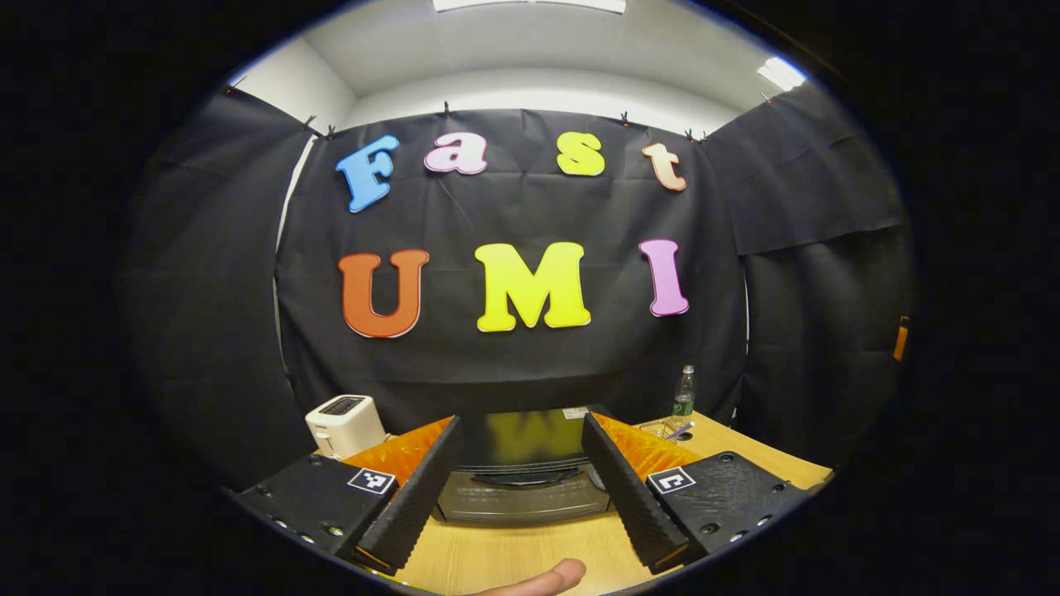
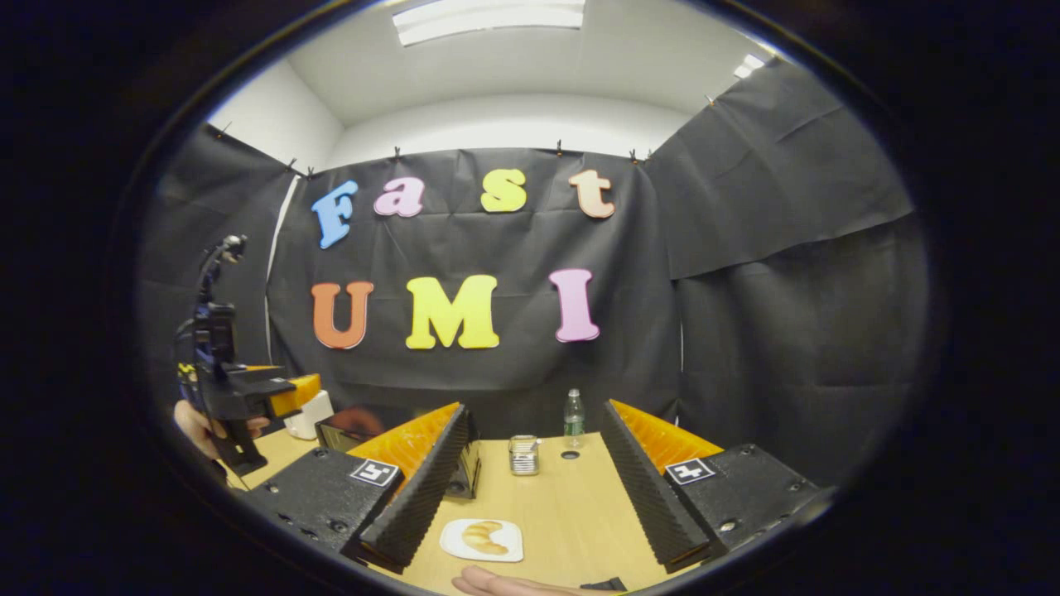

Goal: Open the electric oven with the left hand, put the food in, and close the electric oven.

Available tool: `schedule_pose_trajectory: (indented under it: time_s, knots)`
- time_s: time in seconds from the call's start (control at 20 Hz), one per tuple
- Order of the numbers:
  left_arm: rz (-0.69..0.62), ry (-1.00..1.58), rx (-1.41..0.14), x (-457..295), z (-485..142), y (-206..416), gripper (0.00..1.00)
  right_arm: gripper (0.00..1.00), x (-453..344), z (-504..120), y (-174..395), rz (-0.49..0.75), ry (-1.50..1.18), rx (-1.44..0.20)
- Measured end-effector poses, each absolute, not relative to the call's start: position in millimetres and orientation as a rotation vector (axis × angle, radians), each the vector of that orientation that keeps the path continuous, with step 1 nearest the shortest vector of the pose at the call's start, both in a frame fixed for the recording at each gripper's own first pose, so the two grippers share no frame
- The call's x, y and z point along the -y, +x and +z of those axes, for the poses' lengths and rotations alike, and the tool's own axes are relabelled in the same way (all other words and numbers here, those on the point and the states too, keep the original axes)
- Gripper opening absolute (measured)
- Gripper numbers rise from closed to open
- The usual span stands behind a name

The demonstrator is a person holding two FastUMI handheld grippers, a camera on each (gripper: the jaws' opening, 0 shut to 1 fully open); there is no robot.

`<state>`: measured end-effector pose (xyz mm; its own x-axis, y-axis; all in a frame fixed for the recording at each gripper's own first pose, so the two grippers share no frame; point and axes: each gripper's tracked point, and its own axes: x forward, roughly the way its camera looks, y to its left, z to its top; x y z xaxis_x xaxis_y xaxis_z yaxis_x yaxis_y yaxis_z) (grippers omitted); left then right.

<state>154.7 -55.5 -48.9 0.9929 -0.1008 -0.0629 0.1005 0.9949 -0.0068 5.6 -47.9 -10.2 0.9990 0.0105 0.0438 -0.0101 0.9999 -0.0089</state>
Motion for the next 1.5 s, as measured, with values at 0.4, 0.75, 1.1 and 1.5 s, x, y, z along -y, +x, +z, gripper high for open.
schedule_pose_trajectory:
  time_s: [0.4, 0.75, 1.1, 1.5]
  knots:
    - [-0.095, 0.029, -0.240, 69.1, -138.4, 238.4, 0.96, 0.99, 79.0, -14.5, 3.3, -0.007, 0.019, 0.072]
    - [-0.114, 0.009, -0.359, 71.7, -190.3, 253.7, 0.96, 0.99, 76.0, -31.8, 12.1, 0.012, 0.028, 0.064]
    - [-0.150, -0.042, -0.372, 73.8, -193.3, 241.0, 1.00, 1.00, 74.5, -34.6, 9.8, 0.010, 0.043, 0.052]
    - [-0.150, 0.001, -0.288, 75.4, -204.7, 185.4, 1.00, 1.00, 70.5, -40.6, -5.2, 0.020, 0.054, 0.040]
